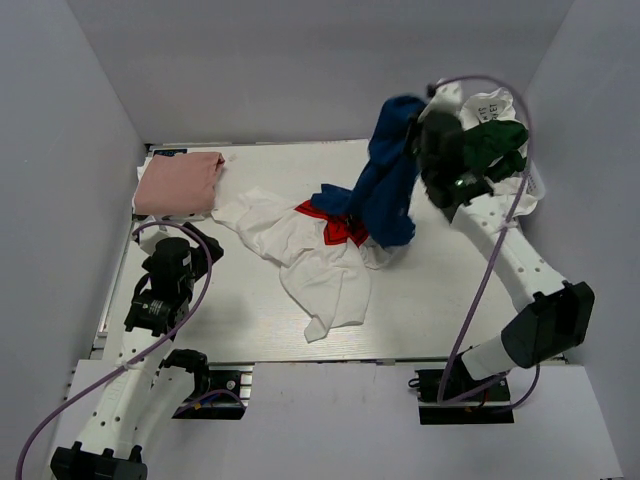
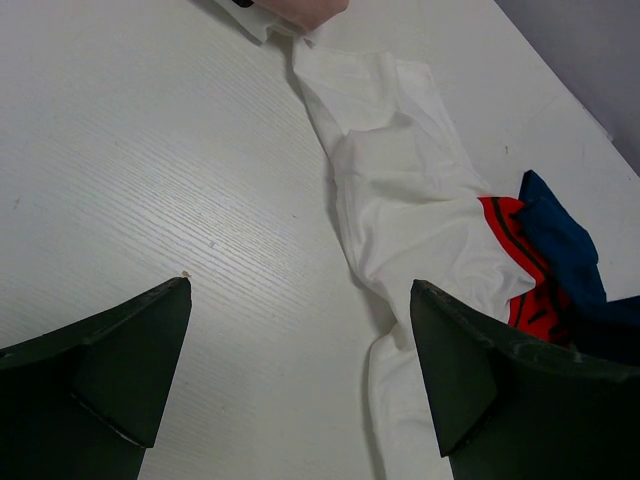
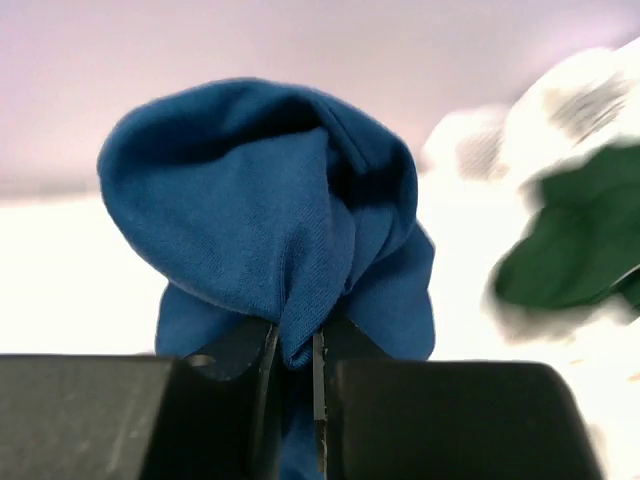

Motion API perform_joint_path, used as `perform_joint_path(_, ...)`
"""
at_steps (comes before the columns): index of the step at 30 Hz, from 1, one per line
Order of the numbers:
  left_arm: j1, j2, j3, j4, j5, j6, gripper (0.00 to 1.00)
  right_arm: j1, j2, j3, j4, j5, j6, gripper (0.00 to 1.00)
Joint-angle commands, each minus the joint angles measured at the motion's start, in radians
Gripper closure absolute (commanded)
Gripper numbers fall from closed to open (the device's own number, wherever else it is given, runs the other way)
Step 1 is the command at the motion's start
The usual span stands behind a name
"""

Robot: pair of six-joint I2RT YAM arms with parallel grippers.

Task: Fold and stack the t-shirts

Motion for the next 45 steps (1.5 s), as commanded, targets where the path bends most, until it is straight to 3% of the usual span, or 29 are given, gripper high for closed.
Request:
perform_joint_path(1,-0.005,-0.004,0.028,-0.016,-0.028,0.002,0.00,-0.124,0.036,0.259,0.026,0.105,-0.001,1.00)
perform_joint_path(3,-0.005,0.006,0.028,-0.016,-0.040,0.002,0.00,-0.209,0.099,0.359,-0.022,0.105,-0.009,1.00)
perform_joint_path(4,-0.005,0.006,0.028,-0.016,-0.050,-0.007,0.00,-0.228,0.152,0.522,-0.057,0.102,-0.024,1.00)
perform_joint_path(9,-0.005,0.035,0.046,-0.036,-0.059,-0.007,0.00,-0.398,0.337,0.900,-0.143,0.148,-0.024,1.00)
perform_joint_path(15,-0.005,0.054,0.056,-0.046,-0.068,-0.007,0.00,-0.538,0.374,0.902,0.134,0.124,-0.086,1.00)
perform_joint_path(22,-0.005,0.065,0.056,-0.046,-0.079,-0.007,0.00,-0.599,0.526,1.020,0.281,0.124,-0.194,1.00)
perform_joint_path(29,-0.005,0.095,0.065,-0.046,-0.091,-0.007,0.00,-0.619,0.483,0.702,0.279,-0.154,-0.137,1.00)
perform_joint_path(32,-0.005,0.121,0.076,-0.058,-0.091,-0.007,0.00,-0.616,0.478,0.464,0.225,-0.140,-0.044,1.00)
perform_joint_path(36,-0.005,0.158,0.085,-0.058,-0.091,-0.007,0.00,-0.618,0.455,0.180,0.286,-0.163,0.074,1.00)
perform_joint_path(38,-0.005,0.186,0.094,-0.058,-0.082,0.002,0.00,-0.616,0.437,0.085,0.297,-0.201,0.138,0.71)
perform_joint_path(39,-0.005,0.195,0.108,-0.046,-0.070,0.014,0.00,-0.609,0.420,0.080,0.268,-0.233,0.154,0.37)
perform_joint_path(40,0.007,0.215,0.117,-0.020,-0.038,0.040,0.00,-0.607,0.400,0.098,0.254,-0.261,0.138,0.10)
perform_joint_path(45,0.008,0.328,0.161,0.034,0.013,0.077,0.00,-0.541,0.290,0.180,0.089,-0.291,0.049,0.10)
